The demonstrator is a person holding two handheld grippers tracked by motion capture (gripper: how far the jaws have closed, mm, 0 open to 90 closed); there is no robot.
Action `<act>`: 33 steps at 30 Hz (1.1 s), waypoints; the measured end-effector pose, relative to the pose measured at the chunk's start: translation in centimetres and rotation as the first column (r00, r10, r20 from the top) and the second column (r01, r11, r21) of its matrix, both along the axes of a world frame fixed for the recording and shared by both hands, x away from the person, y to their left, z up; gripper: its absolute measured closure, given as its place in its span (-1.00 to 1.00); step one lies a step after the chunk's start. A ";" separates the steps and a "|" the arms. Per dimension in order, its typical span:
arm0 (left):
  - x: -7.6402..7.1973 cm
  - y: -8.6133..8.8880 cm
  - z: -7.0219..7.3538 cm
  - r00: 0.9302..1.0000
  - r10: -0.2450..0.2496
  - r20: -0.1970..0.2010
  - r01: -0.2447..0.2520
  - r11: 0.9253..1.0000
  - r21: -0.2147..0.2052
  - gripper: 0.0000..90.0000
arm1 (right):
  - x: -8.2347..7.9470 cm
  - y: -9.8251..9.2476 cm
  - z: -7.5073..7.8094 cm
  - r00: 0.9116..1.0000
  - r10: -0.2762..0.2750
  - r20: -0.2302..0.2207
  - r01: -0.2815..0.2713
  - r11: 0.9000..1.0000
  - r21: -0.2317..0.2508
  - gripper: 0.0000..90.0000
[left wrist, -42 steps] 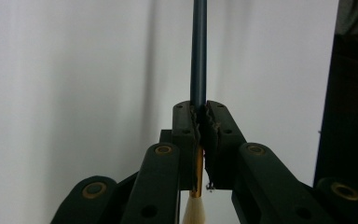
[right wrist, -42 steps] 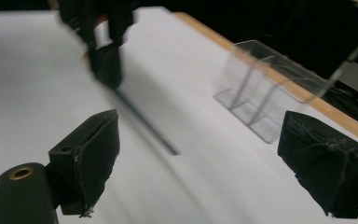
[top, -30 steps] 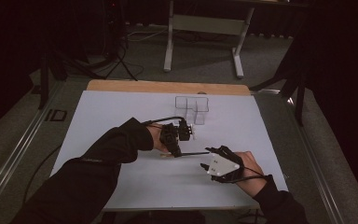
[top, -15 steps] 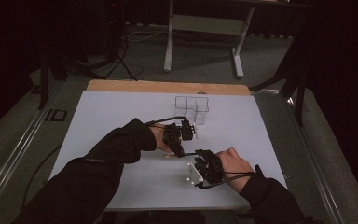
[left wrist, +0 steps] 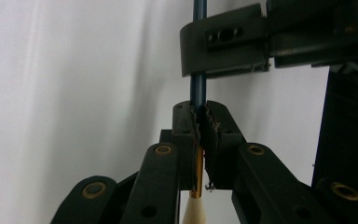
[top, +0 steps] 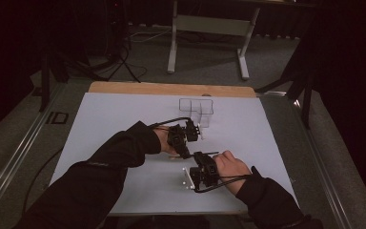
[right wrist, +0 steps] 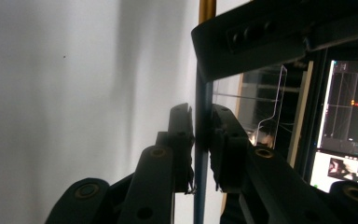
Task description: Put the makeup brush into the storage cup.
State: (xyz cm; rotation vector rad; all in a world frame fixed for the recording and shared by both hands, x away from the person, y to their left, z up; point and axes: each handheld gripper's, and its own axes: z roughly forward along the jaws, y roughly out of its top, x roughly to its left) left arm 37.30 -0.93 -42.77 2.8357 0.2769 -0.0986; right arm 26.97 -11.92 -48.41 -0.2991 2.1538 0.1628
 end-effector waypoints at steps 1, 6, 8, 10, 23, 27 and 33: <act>0.0 0.0 -0.1 1.000 0.000 0.002 0.000 1.000 -0.002 0.86 | 0.0 0.1 0.0 1.000 -0.002 0.001 0.002 1.000 -0.002 0.85; 0.1 0.3 -0.3 1.000 0.007 0.011 -0.007 0.999 -0.046 0.82 | 0.3 -0.2 -0.1 1.000 0.005 -0.013 -0.005 1.000 0.009 0.87; 0.1 0.4 -0.3 0.999 0.028 0.018 -0.027 0.998 -0.051 0.66 | 0.4 -0.4 0.2 1.000 -0.004 -0.025 0.005 1.000 0.026 0.87; 0.1 0.4 -0.3 0.998 0.066 0.002 -0.066 0.996 -0.061 0.34 | 0.6 -0.6 0.4 0.999 -0.010 -0.032 0.012 0.999 0.044 0.87; 0.7 4.3 3.0 0.974 0.220 0.061 -0.199 0.948 -0.249 -0.38 | 1.9 -3.0 1.9 0.979 -0.079 -0.188 0.119 0.970 0.212 0.87; 0.2 5.9 3.9 0.958 0.275 0.085 -0.240 0.926 -0.292 -0.46 | 2.8 -4.0 2.6 0.964 -0.120 -0.236 0.184 0.945 0.270 0.87; -0.4 8.3 3.5 0.930 0.358 0.078 -0.313 0.887 -0.340 -0.62 | 3.8 -5.4 3.6 0.926 -0.180 -0.333 0.302 0.880 0.366 0.87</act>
